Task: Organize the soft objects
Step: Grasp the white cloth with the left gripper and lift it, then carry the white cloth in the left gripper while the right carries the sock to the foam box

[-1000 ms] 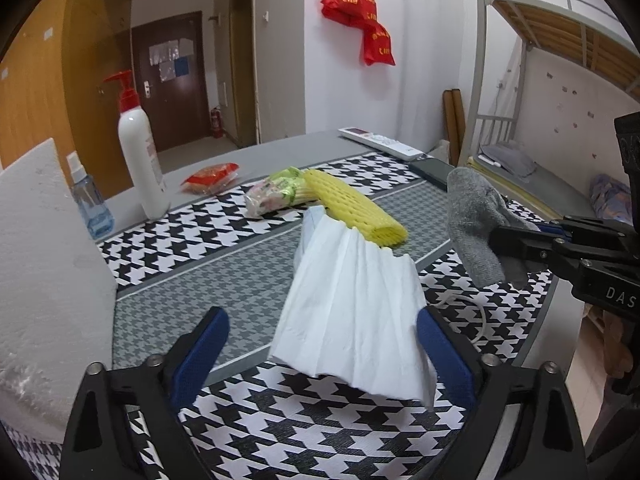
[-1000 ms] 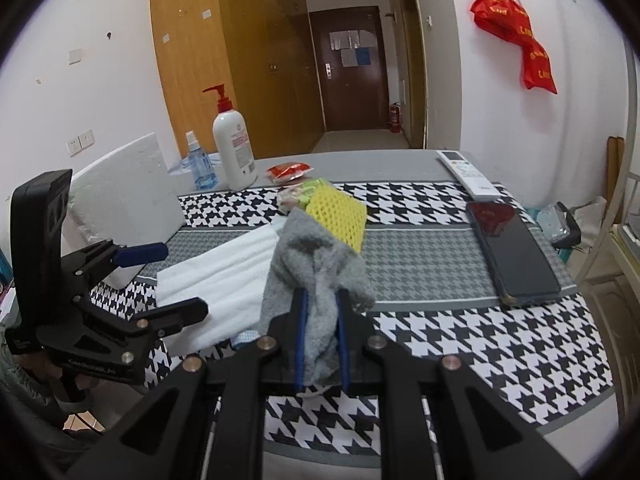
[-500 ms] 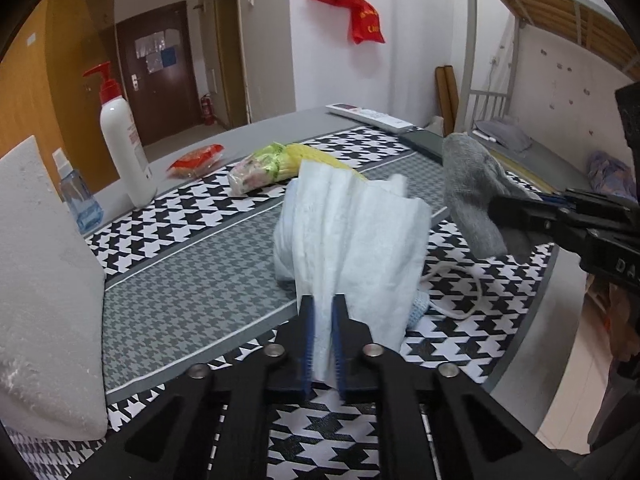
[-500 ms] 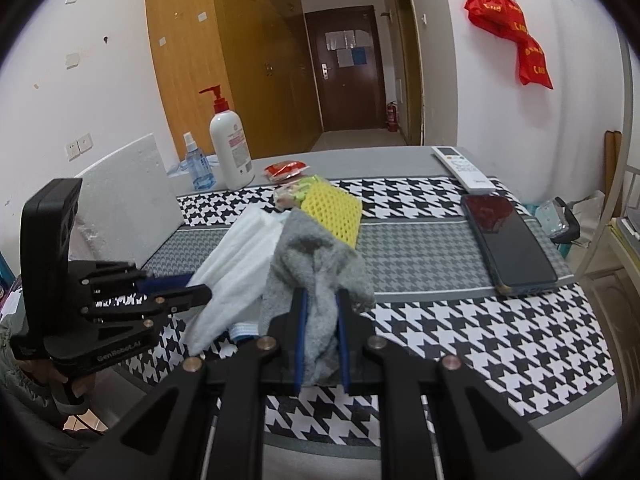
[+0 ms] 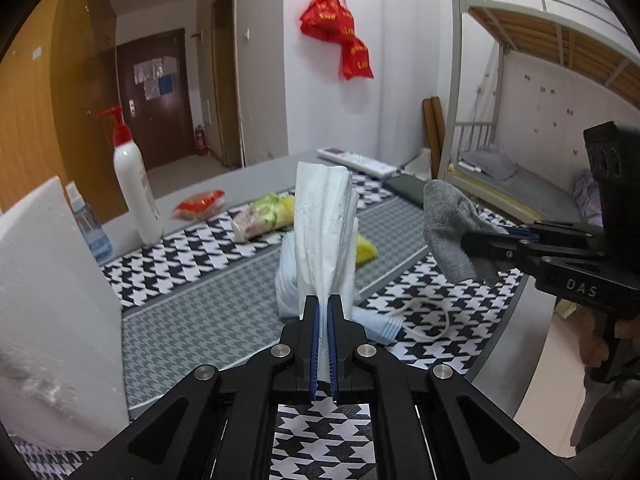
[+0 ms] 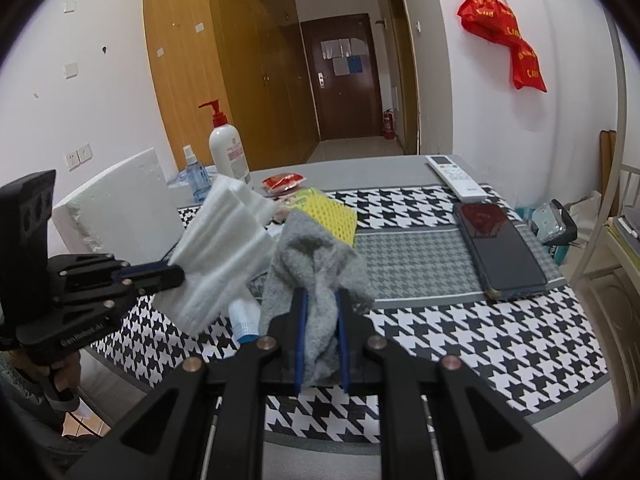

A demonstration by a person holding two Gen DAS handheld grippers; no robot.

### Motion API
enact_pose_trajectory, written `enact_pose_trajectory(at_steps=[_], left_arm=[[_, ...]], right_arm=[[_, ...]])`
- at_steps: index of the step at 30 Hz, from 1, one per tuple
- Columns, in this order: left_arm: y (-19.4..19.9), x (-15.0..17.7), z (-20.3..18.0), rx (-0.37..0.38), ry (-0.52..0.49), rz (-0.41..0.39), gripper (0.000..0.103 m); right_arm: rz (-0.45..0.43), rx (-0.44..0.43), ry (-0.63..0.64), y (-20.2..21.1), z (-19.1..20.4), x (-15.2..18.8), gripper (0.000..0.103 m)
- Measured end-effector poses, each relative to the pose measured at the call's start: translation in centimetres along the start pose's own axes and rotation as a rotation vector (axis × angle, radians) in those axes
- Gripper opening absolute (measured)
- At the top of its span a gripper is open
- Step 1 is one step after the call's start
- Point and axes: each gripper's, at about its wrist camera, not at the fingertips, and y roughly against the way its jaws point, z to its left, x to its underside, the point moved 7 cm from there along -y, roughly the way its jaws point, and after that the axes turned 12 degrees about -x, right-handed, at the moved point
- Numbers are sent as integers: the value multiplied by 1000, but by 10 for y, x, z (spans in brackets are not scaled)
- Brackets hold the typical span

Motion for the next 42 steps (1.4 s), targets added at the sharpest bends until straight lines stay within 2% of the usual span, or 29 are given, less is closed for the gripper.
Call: enact_pose_trajectory(at_steps=[2, 7, 13, 21, 26, 42], left_arm=[[6, -4, 1, 15, 12, -11, 4], [19, -12, 8, -11, 28, -56, 4], [27, -13, 15, -19, 54, -73, 4], [45, -19, 34, -78, 95, -110, 4], [56, -17, 47, -98, 118, -137, 4], [91, -9, 81, -147, 131, -199, 4]], right_arm=[[-10, 7, 2, 2, 0, -3, 17], [-27, -1, 15, 6, 6, -9, 17], [-43, -2, 37, 10, 18, -15, 17], [-63, 2, 68, 15, 37, -23, 17], [-97, 1, 88, 19, 51, -30, 17], [-127, -34, 138, 16, 98, -37, 17]])
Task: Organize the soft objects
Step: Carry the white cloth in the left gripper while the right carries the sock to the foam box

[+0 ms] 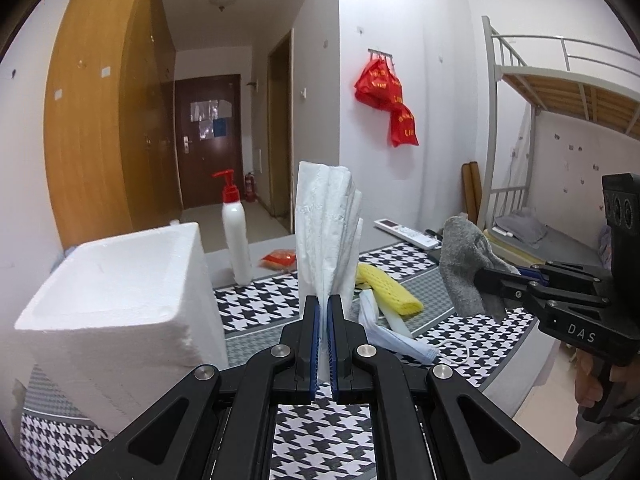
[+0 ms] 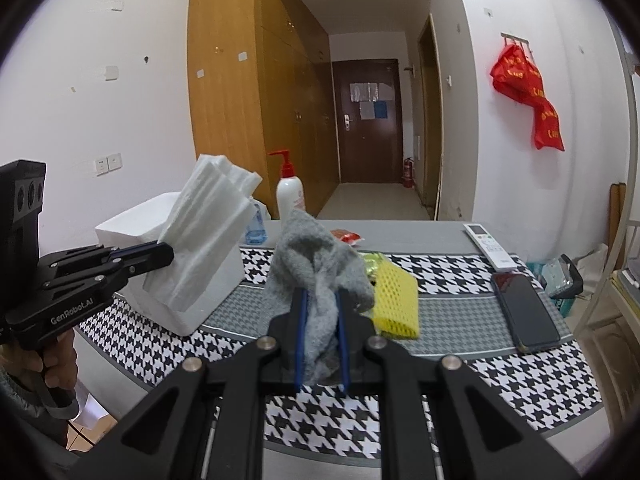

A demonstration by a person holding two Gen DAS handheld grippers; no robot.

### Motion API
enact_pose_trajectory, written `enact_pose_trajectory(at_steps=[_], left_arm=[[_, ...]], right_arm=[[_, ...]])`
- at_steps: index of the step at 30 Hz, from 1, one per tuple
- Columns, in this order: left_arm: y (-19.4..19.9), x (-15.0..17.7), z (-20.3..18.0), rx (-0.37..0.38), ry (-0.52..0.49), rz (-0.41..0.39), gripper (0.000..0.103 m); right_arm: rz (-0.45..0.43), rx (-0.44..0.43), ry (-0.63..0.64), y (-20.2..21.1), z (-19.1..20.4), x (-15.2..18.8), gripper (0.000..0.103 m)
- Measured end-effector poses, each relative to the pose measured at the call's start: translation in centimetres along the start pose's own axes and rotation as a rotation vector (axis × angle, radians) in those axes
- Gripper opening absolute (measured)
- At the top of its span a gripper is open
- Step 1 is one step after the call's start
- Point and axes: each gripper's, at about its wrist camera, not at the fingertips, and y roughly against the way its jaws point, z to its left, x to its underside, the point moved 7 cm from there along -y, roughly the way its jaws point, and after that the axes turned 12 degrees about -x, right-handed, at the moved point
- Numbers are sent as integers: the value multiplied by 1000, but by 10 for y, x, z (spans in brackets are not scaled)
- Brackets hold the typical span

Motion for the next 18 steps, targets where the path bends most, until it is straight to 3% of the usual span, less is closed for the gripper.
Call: enact_pose_trajectory(at_steps=[18], left_arm=[[15, -7, 33, -73, 5, -57, 4]], right_arm=[[-35, -14, 53, -11, 32, -23, 17]])
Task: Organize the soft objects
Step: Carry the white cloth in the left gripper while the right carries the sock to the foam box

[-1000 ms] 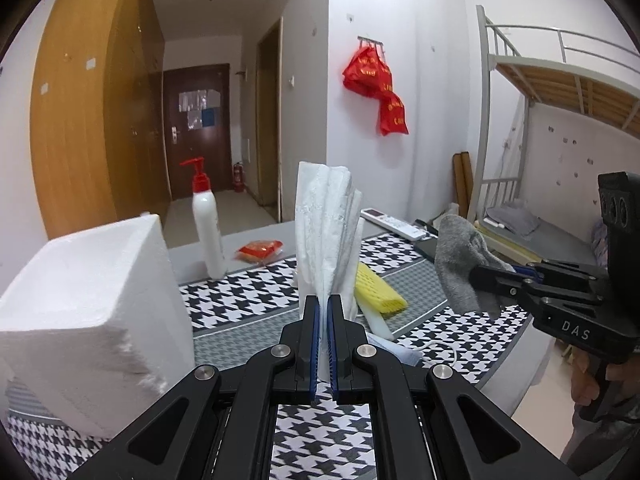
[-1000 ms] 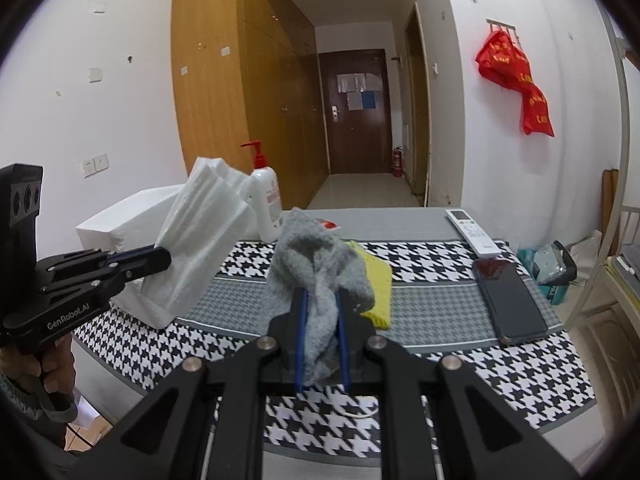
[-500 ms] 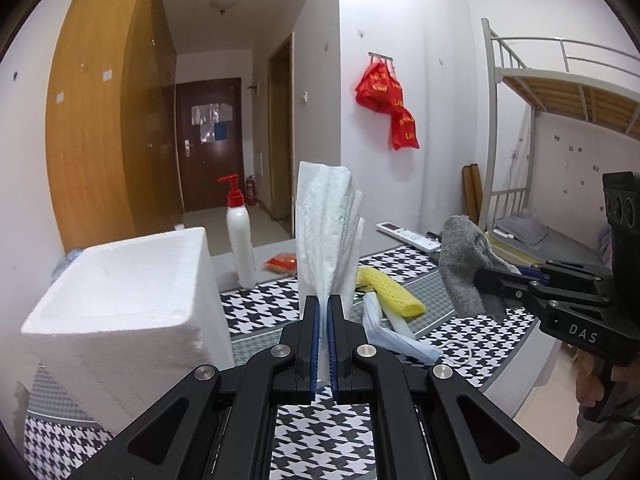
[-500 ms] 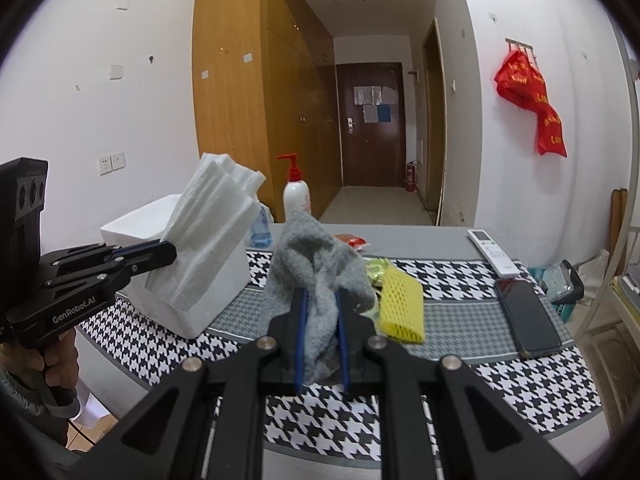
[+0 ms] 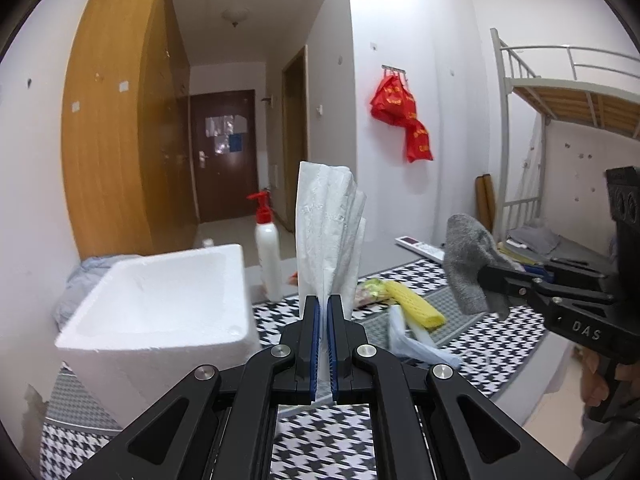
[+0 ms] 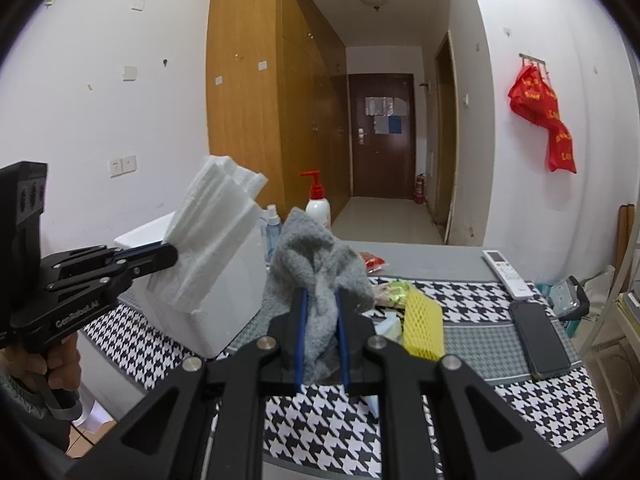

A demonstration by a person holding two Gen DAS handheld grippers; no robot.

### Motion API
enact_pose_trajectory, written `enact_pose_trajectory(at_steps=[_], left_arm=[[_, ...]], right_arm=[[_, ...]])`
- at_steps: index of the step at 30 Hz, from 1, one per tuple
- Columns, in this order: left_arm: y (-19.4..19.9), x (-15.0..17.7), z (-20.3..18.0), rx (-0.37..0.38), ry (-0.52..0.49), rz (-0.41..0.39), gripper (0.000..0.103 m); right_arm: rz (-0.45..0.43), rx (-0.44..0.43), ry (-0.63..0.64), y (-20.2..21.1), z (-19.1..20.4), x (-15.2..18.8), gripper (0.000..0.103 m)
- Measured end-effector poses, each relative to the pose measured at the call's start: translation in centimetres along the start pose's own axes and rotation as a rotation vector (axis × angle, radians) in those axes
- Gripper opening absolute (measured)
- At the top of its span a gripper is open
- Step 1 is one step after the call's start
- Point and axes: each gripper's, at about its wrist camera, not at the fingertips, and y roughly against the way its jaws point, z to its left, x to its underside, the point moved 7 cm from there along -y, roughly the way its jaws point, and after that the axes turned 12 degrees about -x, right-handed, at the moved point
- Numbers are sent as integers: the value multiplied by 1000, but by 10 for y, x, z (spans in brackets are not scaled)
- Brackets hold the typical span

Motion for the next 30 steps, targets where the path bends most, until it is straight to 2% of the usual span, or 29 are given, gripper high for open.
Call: enact_pose_trajectory(at_steps=[22, 30], left_arm=[[9, -32, 33, -65, 37, -70, 4], [3, -38, 43, -92, 47, -67, 4]], right_arm=[[-36, -47, 63, -16, 24, -34, 17], [-50, -68, 70, -22, 34, -42, 17]])
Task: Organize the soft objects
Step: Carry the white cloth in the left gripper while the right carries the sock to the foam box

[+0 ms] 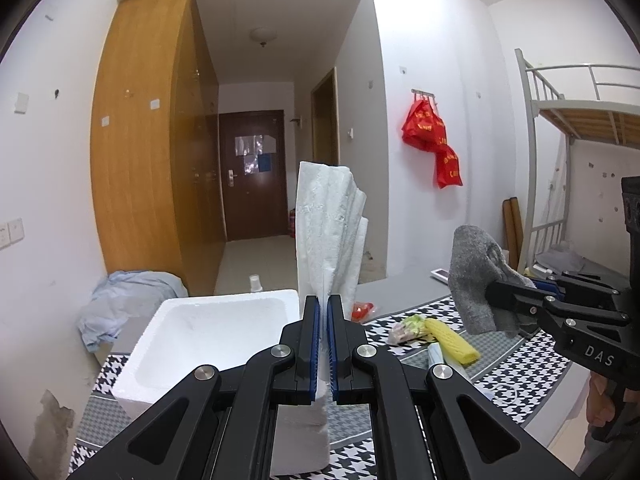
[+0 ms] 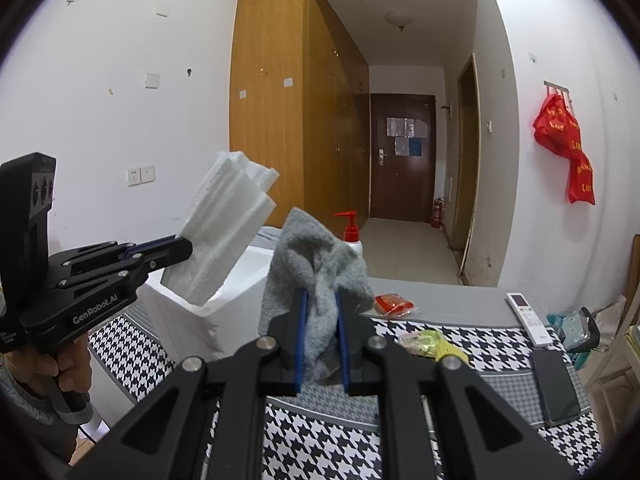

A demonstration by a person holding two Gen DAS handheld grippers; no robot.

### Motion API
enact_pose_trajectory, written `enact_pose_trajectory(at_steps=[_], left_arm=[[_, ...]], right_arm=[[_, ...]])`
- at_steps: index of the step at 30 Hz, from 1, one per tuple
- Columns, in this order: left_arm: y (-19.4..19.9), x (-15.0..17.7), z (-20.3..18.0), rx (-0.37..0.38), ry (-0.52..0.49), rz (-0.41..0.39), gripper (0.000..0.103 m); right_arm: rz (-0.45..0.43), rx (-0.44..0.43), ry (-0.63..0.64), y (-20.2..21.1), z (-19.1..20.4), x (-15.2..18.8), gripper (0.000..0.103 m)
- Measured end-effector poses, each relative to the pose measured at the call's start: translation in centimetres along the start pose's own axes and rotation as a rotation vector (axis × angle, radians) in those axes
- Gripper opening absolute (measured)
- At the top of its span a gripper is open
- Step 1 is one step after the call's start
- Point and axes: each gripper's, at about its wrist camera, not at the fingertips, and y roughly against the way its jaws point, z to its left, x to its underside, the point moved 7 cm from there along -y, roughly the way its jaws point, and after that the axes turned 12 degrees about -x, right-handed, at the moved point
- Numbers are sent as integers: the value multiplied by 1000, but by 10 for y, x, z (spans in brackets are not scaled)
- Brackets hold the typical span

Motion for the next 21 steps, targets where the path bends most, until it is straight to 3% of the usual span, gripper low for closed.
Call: enact_pose_trajectory(at_steps=[21], left_arm=[[-14, -3, 38, -100, 30, 21, 4]], right_arm=[[2, -91, 7, -33, 12, -13, 17]])
